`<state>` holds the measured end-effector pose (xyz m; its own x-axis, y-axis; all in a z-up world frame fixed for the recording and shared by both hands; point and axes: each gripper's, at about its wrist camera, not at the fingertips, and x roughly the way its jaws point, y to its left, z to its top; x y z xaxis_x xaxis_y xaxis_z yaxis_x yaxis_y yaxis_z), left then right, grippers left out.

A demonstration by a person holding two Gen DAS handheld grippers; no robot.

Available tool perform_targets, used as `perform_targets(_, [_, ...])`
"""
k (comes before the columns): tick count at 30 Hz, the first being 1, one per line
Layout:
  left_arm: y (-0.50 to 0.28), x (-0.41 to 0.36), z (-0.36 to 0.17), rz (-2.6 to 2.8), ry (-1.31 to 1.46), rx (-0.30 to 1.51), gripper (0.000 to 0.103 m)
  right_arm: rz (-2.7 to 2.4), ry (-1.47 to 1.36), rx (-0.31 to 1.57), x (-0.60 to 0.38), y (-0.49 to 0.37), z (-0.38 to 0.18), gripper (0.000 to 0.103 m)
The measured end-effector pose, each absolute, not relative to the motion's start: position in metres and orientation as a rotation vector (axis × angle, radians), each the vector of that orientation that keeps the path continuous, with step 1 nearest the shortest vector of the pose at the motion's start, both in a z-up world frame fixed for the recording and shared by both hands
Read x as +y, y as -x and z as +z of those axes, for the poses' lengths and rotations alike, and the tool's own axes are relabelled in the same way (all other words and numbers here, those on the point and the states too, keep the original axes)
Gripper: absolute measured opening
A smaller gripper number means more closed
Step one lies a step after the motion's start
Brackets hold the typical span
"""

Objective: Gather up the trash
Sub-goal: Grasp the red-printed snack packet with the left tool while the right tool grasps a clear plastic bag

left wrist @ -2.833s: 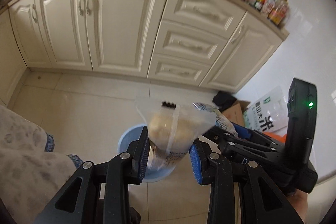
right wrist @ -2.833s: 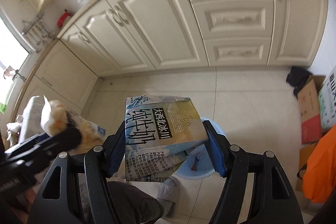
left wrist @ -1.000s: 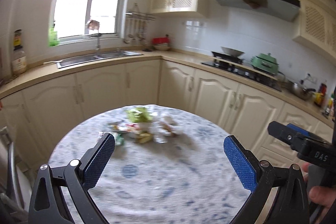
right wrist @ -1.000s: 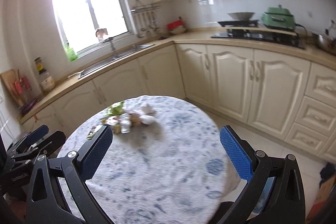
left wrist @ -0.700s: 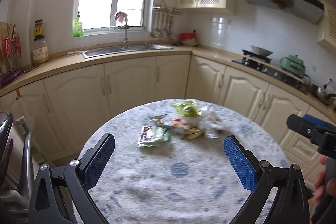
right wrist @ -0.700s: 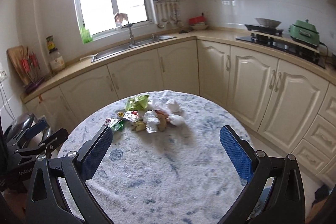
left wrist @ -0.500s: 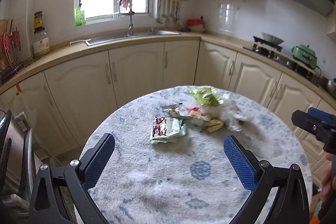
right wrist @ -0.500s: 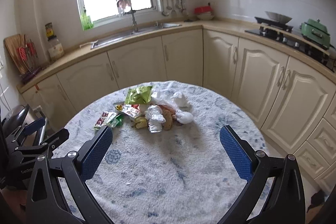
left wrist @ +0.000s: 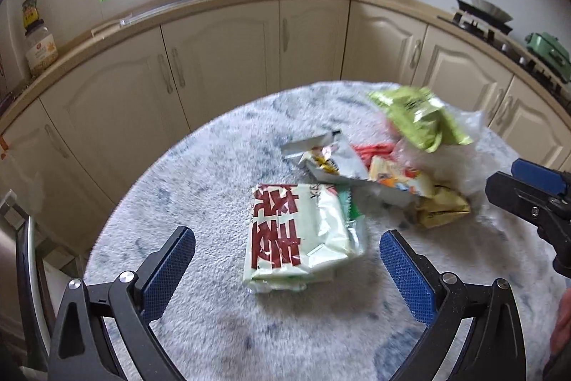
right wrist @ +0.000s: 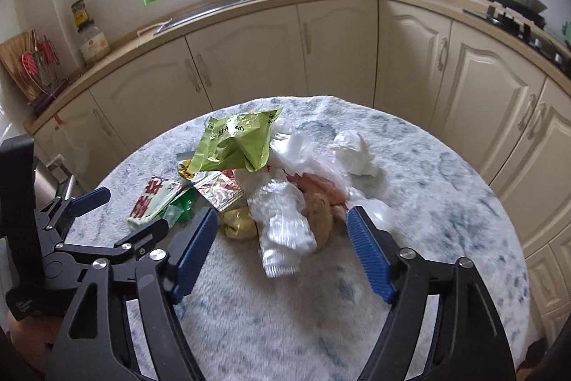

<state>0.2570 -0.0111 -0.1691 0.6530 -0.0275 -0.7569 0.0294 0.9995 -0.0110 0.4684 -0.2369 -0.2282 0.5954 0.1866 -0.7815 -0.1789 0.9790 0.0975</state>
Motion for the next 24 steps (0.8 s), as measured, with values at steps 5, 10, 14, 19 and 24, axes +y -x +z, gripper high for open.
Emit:
perform_targets(5, [-0.285,-0.017,-0.182,-0.102,0.012,0.879,0.073,0.175,0.046,0.919,-0.230,-0.482,-0.242,0.045])
perform_targets(10, [-0.295,-0.017,-0.186,-0.165,0.032,0.873,0.067,0.187,0.094,0.900,-0.226,-0.466,-0.235,0.029])
perform_targets(14, [-0.291,-0.011,-0.188,-0.201,0.066,0.870,0.065,0.204,0.054,0.896,-0.234,-0.446,-0.231,0.021])
perform_targets(19, [-0.281,0.001,-0.191,-0.217,0.100,0.867,0.065,0.239,0.007,0.898,-0.243,-0.414,-0.227,0.021])
perform_targets(24, [-0.265,0.010,-0.191,-0.234,0.129,0.852,0.065,0.249,-0.021,0.912,-0.249,-0.375,-0.231,0.021])
